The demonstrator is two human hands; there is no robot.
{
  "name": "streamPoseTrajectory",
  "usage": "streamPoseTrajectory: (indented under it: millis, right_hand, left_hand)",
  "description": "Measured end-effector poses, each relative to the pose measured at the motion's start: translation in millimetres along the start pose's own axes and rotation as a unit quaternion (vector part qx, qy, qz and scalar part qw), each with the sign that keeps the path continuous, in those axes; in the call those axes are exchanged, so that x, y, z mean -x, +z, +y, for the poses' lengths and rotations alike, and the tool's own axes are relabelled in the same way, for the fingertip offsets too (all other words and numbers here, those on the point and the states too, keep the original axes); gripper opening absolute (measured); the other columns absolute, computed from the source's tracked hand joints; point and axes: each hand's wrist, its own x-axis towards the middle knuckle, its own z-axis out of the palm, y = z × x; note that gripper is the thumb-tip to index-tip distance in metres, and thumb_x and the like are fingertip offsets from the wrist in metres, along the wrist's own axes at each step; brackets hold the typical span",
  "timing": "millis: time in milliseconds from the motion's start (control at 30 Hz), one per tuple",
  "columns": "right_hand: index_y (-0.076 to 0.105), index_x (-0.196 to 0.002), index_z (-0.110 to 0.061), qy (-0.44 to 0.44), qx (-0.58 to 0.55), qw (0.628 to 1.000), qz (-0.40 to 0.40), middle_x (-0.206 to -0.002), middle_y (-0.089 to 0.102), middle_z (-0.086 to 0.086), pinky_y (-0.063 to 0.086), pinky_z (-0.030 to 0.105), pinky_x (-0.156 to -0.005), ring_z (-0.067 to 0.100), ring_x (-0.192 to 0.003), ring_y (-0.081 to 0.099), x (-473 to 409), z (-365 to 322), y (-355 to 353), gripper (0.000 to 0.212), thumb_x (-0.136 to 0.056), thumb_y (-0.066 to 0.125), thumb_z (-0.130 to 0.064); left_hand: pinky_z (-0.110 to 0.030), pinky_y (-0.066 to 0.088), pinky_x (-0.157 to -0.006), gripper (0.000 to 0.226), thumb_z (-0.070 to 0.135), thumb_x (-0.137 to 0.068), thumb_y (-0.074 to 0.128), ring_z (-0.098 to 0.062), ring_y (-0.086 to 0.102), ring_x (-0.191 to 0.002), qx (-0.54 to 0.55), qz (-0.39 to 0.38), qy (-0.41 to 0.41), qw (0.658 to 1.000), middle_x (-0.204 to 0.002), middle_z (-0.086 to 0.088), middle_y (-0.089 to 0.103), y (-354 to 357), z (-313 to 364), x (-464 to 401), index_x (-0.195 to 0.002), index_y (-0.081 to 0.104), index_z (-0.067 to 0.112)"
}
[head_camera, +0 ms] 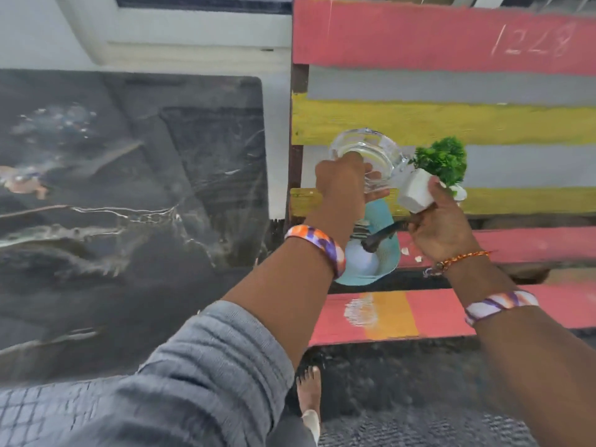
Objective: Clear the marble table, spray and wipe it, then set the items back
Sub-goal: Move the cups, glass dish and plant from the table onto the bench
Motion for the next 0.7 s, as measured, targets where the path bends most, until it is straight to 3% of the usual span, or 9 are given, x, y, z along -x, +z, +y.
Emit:
streamPoseTrajectory:
  millis: [67,167,233,333,400,500,567,633,700]
  right_hand:
    - [0.054,-0.081,-0.023,0.021,-0.008,1.000,0.015,-0.068,0.042,-0.004,0.030,0.014,-0.045,0.006,-0.054,0.031,-26.9,-2.8,-13.1,0.018,-0.092,0.049,-0.036]
    - [0.058,-0.086,-0.019,0.051,-0.018,0.998,0.033,-0.058,0.054,-0.004,0.038,0.013,-0.040,0.003,-0.044,0.041,-71.0,-4.9,-45.0,0.013,-0.084,0.060,-0.031]
    - [0.059,-0.090,-0.015,0.065,-0.028,0.996,0.059,-0.066,0.062,-0.003,0.040,0.011,-0.040,0.000,-0.044,0.047,-94.3,-4.7,-68.4,0.011,-0.083,0.062,-0.023]
    - [0.058,-0.083,-0.012,0.089,-0.009,0.992,0.085,-0.080,0.060,-0.001,0.046,0.010,-0.050,0.003,-0.058,0.054,-118.5,-2.5,-102.3,0.006,-0.089,0.056,-0.013]
    - [0.061,-0.076,-0.013,0.083,0.018,0.991,0.101,-0.073,0.066,-0.004,0.049,0.013,-0.056,0.004,-0.060,0.059,-133.8,1.8,-126.4,0.015,-0.088,0.056,-0.006]
    - [0.064,-0.068,-0.014,0.046,0.053,0.991,0.112,-0.057,0.070,-0.008,0.052,0.016,-0.051,0.003,-0.051,0.063,-165.9,9.8,-170.5,0.022,-0.079,0.064,0.006]
    - [0.058,-0.076,-0.015,0.021,0.098,0.987,0.125,-0.068,0.070,-0.005,0.055,0.023,-0.057,0.009,-0.061,0.065,-186.2,18.7,-201.4,0.027,-0.065,0.072,0.005]
    - [0.059,-0.094,-0.009,0.003,0.155,0.977,0.143,-0.094,0.067,0.007,0.056,0.031,-0.074,0.019,-0.084,0.063,-205.1,25.7,-228.2,0.046,-0.052,0.078,-0.002]
    - [0.051,-0.117,0.004,-0.013,0.211,0.964,0.160,-0.115,0.062,0.019,0.054,0.034,-0.083,0.025,-0.101,0.061,-217.1,31.4,-243.0,0.069,-0.055,0.081,0.000]
  left_hand:
    - [-0.044,0.057,-0.052,0.011,-0.001,-0.089,0.043,-0.027,0.058,-0.060,-0.016,0.007,-0.012,1.000,-0.080,-0.015,0.057,19.0,-13.8,-25.7,-0.080,0.048,0.000]
    - [-0.054,0.057,-0.071,0.021,-0.003,-0.084,0.047,-0.037,0.066,-0.079,-0.061,0.042,-0.041,0.996,-0.089,-0.018,0.063,48.4,-39.6,-64.6,-0.067,0.040,0.007]
    - [-0.057,0.055,-0.077,0.005,0.000,-0.077,0.050,-0.039,0.067,-0.088,-0.125,0.058,-0.044,0.990,-0.099,-0.020,0.065,68.2,-60.5,-85.2,-0.077,0.046,0.001]
    - [-0.055,0.054,-0.084,0.029,0.004,-0.074,0.053,-0.041,0.064,-0.100,-0.197,0.058,-0.061,0.977,-0.116,-0.026,0.061,95.1,-89.5,-101.5,-0.101,0.054,-0.005]
    - [-0.052,0.049,-0.090,0.050,0.008,-0.079,0.054,-0.038,0.058,-0.111,-0.234,0.058,-0.063,0.968,-0.125,-0.026,0.055,112.2,-107.5,-106.5,-0.124,0.041,-0.009]
    - [-0.049,0.049,-0.094,0.062,0.013,-0.083,0.053,-0.036,0.055,-0.113,-0.255,0.052,-0.058,0.964,-0.128,-0.022,0.049,140.2,-141.3,-120.8,-0.134,0.021,-0.004]
    - [-0.046,0.050,-0.093,0.059,0.015,-0.082,0.056,-0.036,0.056,-0.110,-0.264,0.054,-0.069,0.961,-0.126,-0.019,0.051,154.5,-165.1,-128.7,-0.130,0.024,0.003]
    - [-0.049,0.051,-0.091,0.052,0.014,-0.080,0.058,-0.037,0.058,-0.108,-0.278,0.089,-0.088,0.952,-0.123,-0.019,0.055,167.0,-191.2,-142.4,-0.124,0.033,0.005]
    - [-0.046,0.050,-0.094,0.040,0.012,-0.084,0.053,-0.035,0.058,-0.110,-0.291,0.132,-0.103,0.942,-0.122,-0.020,0.057,169.3,-217.4,-161.0,-0.122,0.041,0.005]
